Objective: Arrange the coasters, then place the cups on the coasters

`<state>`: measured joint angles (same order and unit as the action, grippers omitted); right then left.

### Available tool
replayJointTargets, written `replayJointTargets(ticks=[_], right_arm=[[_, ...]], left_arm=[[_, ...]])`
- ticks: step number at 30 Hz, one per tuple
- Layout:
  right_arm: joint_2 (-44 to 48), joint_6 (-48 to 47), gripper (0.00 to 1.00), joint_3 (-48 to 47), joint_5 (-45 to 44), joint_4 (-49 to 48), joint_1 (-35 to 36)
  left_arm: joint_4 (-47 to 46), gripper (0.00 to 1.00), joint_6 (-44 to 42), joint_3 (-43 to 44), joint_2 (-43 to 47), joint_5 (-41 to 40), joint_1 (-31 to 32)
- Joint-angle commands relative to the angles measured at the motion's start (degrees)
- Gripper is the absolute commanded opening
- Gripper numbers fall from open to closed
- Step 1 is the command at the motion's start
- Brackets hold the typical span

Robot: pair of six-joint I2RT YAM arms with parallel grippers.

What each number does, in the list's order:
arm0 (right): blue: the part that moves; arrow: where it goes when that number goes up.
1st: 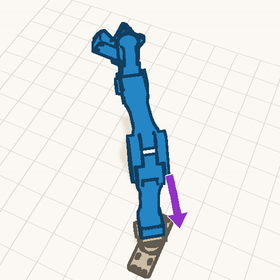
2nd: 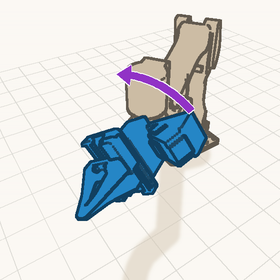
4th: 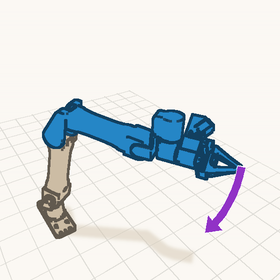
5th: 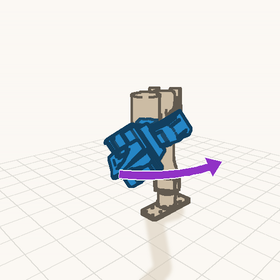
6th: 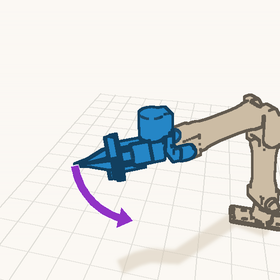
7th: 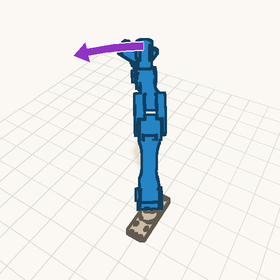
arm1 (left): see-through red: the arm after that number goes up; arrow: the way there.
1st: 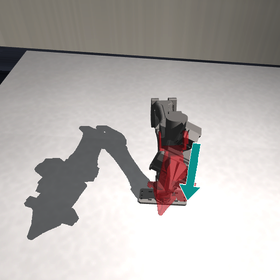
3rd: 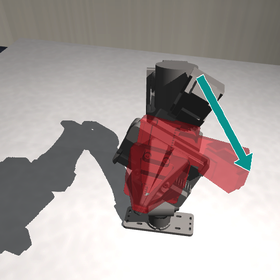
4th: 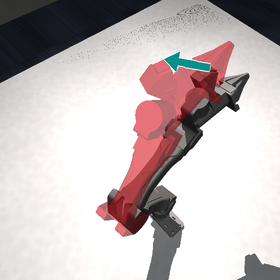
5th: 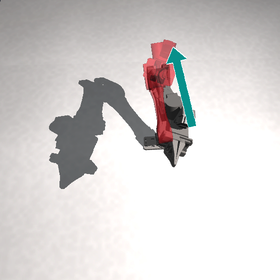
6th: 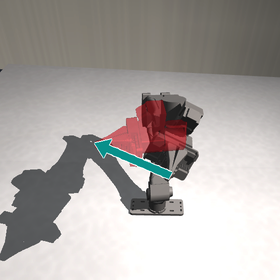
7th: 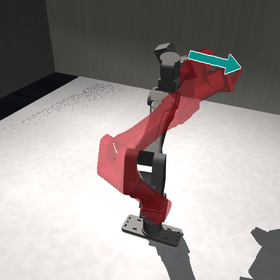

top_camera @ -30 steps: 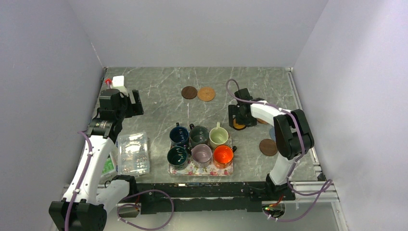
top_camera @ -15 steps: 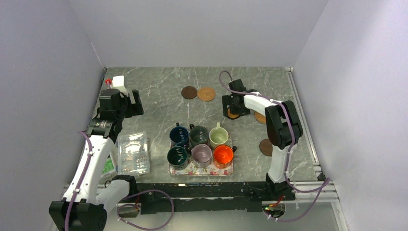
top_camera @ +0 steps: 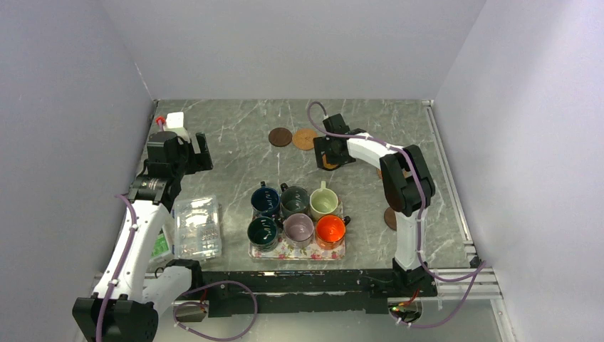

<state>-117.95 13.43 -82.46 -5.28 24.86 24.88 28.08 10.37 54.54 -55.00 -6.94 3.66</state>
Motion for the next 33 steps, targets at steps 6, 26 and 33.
replayJointTargets(ticks=[6, 26, 33], right_arm=[[-5.2, 0.9, 0.89, -3.6, 5.0, 0.8, 3.8], [-7.1, 1.2, 0.88, -5.8, 9.8, -1.3, 8.4], [-8.9, 1.8, 0.87, -8.3, 9.2, -1.6, 9.0]], left_arm=[[-1.9, 0.94, 0.8, -0.1, 0.0, 0.1, -0.3], [-1.7, 0.94, 0.8, -0.1, 0.1, -0.1, -0.3], [-1.7, 0.94, 0.8, -0.1, 0.2, -0.2, -0.3]])
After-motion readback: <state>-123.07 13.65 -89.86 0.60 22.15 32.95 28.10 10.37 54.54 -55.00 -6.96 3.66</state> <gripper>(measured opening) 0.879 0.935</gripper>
